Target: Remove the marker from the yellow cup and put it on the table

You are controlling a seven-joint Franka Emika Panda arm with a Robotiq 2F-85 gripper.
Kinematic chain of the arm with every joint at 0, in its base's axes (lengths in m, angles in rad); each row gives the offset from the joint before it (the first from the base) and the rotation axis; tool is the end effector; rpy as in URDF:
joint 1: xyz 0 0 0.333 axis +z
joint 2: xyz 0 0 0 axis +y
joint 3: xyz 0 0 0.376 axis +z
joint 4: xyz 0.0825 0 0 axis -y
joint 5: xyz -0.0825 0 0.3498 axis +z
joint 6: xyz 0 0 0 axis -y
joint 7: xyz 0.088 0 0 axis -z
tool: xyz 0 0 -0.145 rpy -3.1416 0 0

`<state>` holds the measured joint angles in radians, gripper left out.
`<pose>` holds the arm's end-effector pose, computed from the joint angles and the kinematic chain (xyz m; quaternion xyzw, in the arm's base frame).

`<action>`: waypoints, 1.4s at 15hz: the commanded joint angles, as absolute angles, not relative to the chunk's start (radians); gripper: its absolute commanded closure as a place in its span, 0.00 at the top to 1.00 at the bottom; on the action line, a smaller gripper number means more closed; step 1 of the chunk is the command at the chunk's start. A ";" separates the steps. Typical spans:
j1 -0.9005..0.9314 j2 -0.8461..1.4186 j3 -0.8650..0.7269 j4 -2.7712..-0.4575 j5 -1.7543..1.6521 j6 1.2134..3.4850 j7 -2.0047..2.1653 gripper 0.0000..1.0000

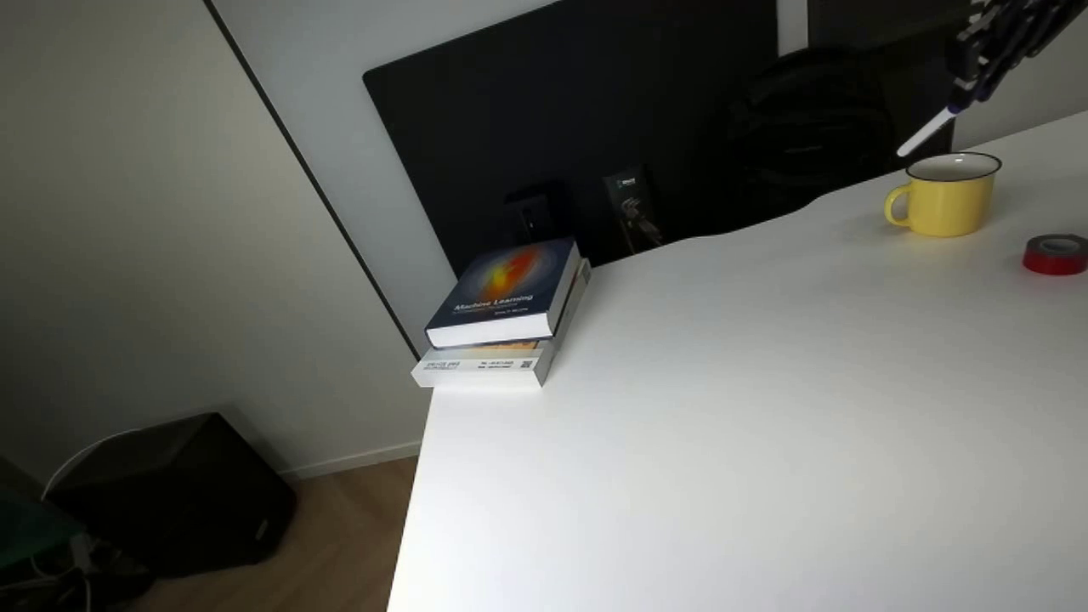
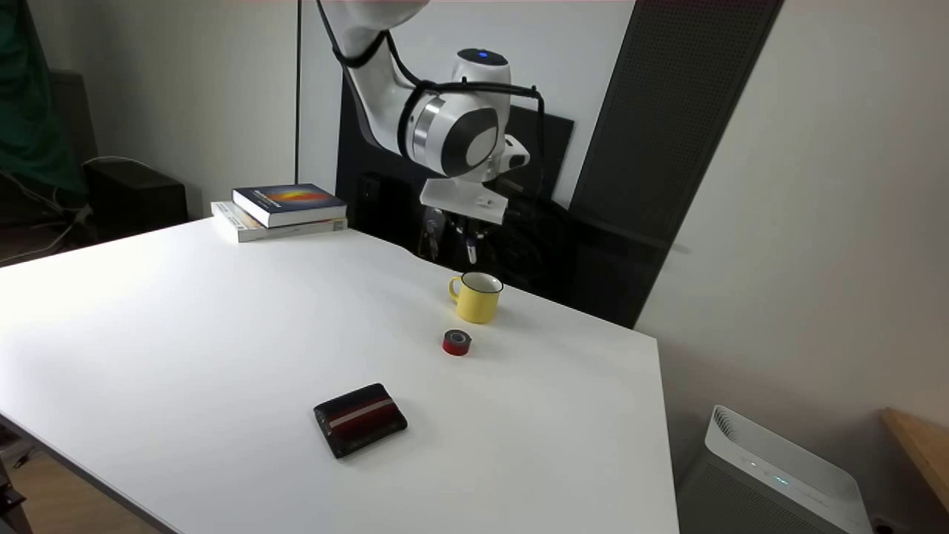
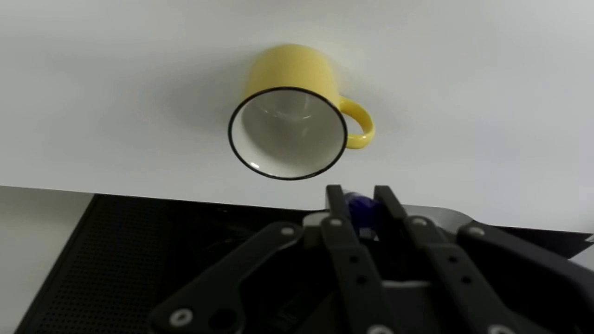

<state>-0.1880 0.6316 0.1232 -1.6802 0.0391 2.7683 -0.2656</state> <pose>0.7423 -0.0663 0.3238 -0.9708 -0.0618 -0.2319 0.0057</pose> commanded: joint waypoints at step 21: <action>-0.295 0.668 0.273 -1.839 0.558 2.196 -0.583 0.05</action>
